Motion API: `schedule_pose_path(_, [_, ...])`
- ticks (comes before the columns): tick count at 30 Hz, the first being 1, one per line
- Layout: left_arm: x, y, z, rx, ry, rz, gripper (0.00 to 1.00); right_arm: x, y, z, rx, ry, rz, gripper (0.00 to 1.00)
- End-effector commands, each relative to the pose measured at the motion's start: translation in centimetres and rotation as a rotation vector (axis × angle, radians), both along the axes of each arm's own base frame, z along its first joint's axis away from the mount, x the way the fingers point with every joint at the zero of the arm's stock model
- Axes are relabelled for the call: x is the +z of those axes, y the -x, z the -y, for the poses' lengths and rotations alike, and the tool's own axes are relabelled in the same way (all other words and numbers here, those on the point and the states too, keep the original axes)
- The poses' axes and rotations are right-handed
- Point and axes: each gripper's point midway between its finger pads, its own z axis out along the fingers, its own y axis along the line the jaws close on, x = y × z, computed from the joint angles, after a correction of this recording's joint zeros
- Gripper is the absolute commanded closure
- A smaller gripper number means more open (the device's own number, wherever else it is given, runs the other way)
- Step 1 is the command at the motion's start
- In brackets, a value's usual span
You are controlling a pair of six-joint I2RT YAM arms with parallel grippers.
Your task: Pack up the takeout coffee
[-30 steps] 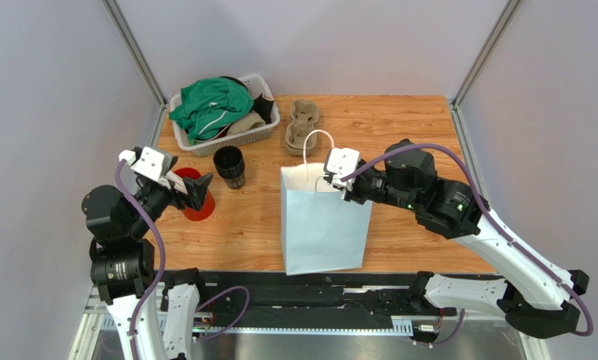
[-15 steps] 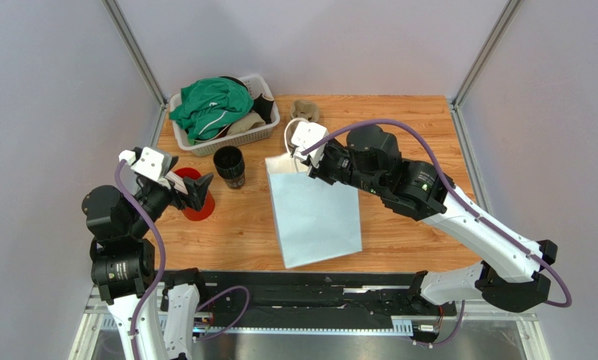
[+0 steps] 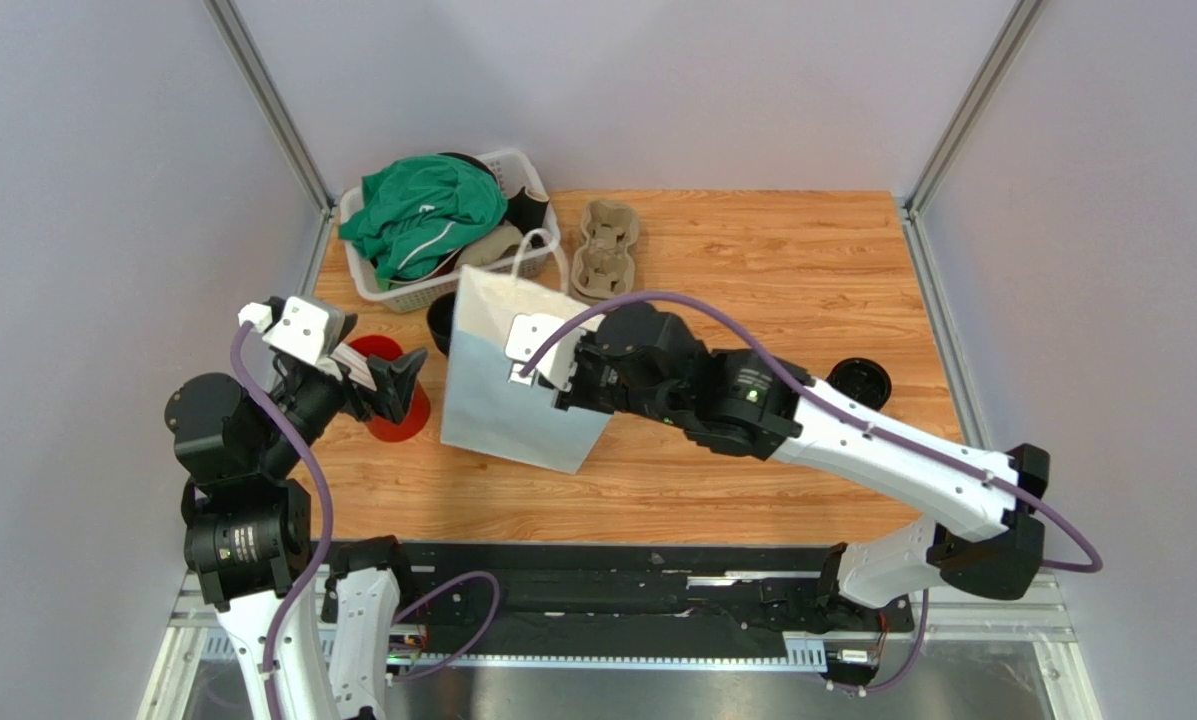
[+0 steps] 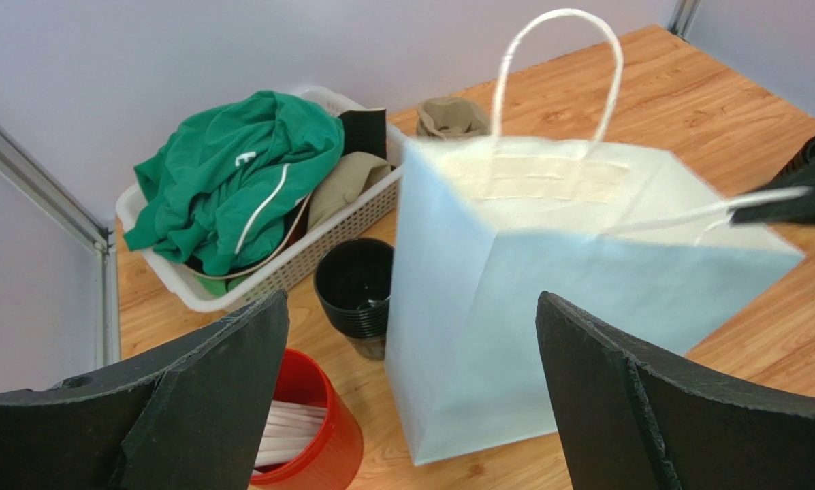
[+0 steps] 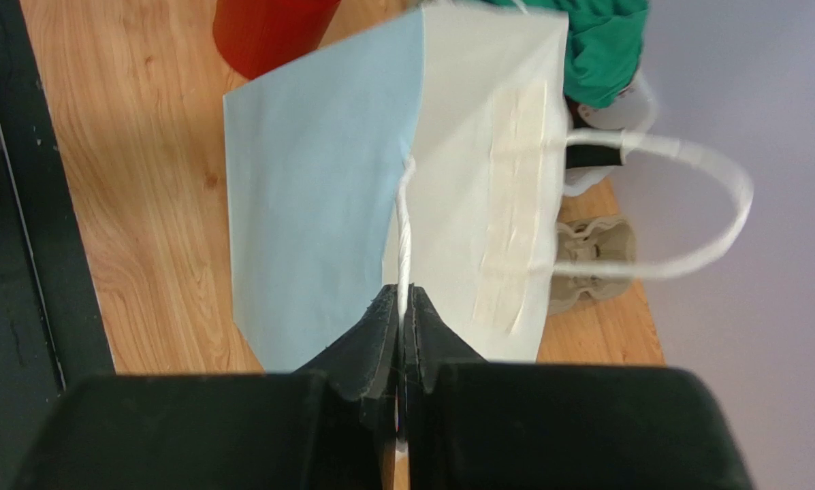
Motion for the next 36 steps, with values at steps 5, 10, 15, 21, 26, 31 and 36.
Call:
schedule_pose_path(5, [0.6, 0.0, 0.1, -0.009, -0.001, 0.032, 0.01, -0.2, 0.9, -2.1, 0.030, 0.001, 0.008, 0.84])
schedule_pose_path(10, [0.5, 0.0, 0.1, -0.009, 0.000, 0.033, 0.01, 1.5, 1.7, -2.6, 0.046, -0.019, 0.008, 0.45])
schedule_pose_path(15, [0.4, -0.1, 0.1, -0.009, 0.002, 0.029, 0.01, 5.8, 2.7, -2.1, 0.070, -0.091, -0.004, 0.22])
schedule_pose_path(21, [0.3, -0.3, -0.1, -0.003, 0.003, 0.024, 0.01, 10.2, 2.3, 0.9, 0.032, -0.142, 0.085, 0.09])
schedule_pose_path(26, [0.4, -0.3, -0.3, 0.008, -0.004, 0.019, 0.01, 12.8, -2.0, 5.8, -0.100, -0.189, 0.167, 0.02])
schedule_pose_path(31, [2.0, -0.1, -1.0, 0.037, -0.071, 0.028, 0.01, 13.3, -8.3, 9.1, -0.146, -0.271, 0.163, 0.01])
schedule_pose_path(36, [2.8, 0.3, -1.3, 0.045, -0.118, -0.011, 0.01, 9.3, -17.0, 10.3, -0.227, -0.161, 0.131, 0.01])
